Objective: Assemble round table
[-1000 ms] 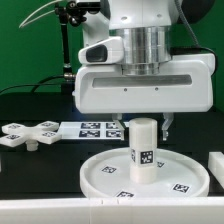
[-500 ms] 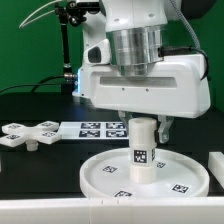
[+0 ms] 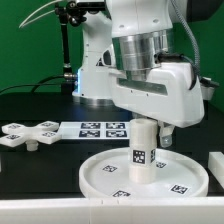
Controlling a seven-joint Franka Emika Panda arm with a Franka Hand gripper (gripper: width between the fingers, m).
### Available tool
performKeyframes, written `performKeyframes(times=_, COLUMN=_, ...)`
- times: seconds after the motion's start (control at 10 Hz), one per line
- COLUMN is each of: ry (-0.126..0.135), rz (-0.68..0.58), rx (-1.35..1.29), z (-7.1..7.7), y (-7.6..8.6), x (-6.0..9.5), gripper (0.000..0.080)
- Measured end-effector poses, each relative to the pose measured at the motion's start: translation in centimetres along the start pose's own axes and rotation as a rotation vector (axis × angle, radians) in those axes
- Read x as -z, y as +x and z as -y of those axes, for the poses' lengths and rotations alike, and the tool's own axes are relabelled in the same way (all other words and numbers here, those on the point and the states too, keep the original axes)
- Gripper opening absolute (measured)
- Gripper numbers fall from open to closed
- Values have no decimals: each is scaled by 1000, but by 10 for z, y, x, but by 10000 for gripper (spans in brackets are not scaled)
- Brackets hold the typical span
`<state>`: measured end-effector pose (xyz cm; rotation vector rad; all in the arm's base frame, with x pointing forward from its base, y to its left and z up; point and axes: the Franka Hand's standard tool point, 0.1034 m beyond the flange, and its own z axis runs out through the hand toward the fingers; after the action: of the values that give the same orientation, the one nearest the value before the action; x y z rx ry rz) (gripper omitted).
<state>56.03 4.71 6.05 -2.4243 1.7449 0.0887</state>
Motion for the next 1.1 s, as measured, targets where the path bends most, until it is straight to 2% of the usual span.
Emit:
performKeyframes(times=0.3, ry=1, rz=3, rx=-30, z=0, y=-1, x=0, gripper=371)
performKeyframes(times=0.4, ry=1, rz=3, rx=5, z=0, y=-1, x=0, gripper=564)
performKeyframes(times=0.5, ry=-4, rz=9, rx=50, z=2, y=-2, x=3, gripper=623)
performKeyframes(times=0.7, ry=-18, rz=5, rx=243, z=7, y=-7, x=6, gripper=645)
performKeyframes(times=1.1, ry=-20, rz=8, rx=583, z=5, y=-5, x=4, gripper=649)
